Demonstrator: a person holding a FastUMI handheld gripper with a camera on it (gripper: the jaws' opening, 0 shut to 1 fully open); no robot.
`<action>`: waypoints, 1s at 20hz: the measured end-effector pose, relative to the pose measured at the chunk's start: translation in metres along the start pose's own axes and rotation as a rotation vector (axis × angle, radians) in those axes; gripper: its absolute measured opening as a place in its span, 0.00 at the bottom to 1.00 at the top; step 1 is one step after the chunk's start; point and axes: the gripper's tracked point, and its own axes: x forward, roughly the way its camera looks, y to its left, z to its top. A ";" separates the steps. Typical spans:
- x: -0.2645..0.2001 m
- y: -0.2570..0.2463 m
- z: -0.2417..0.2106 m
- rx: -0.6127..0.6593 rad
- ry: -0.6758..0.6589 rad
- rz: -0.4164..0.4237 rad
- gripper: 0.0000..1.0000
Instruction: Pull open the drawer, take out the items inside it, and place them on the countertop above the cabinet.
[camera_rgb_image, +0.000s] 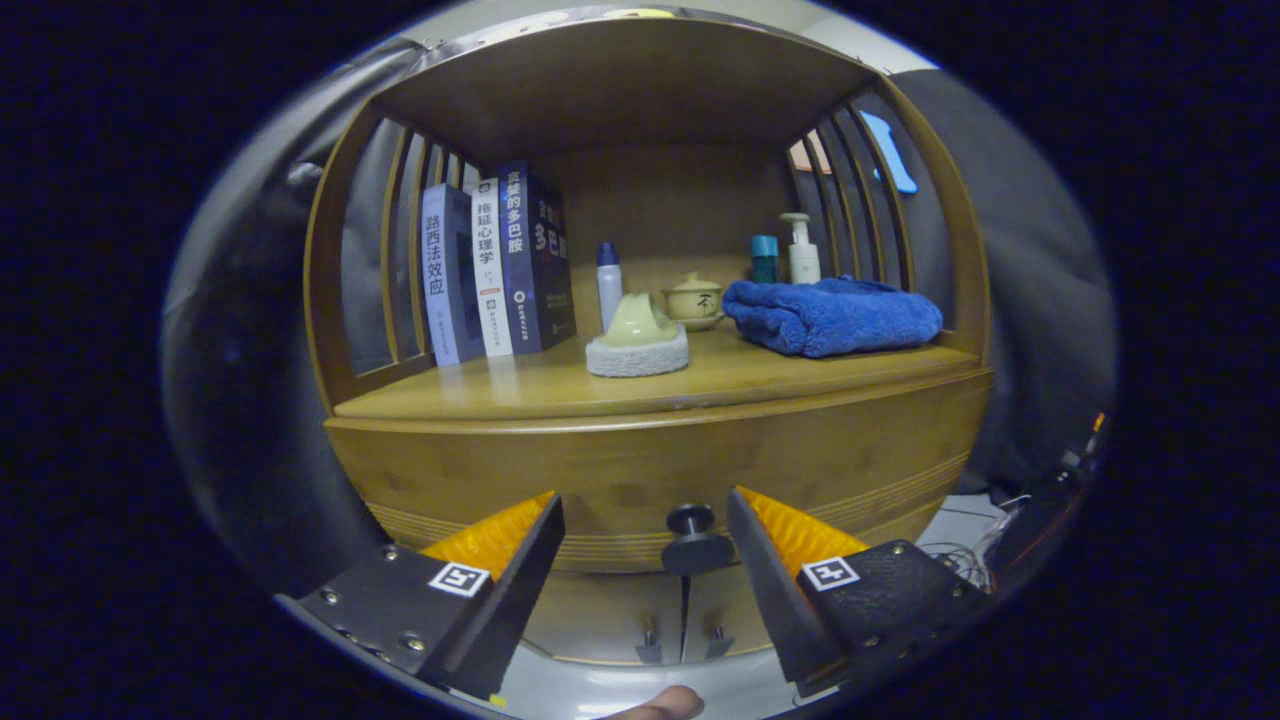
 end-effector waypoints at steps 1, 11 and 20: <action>-0.012 0.003 0.006 0.003 -0.005 0.003 0.98; -0.122 0.031 0.069 -0.048 -0.065 -0.014 0.98; -0.220 0.054 0.129 -0.073 -0.141 0.022 0.98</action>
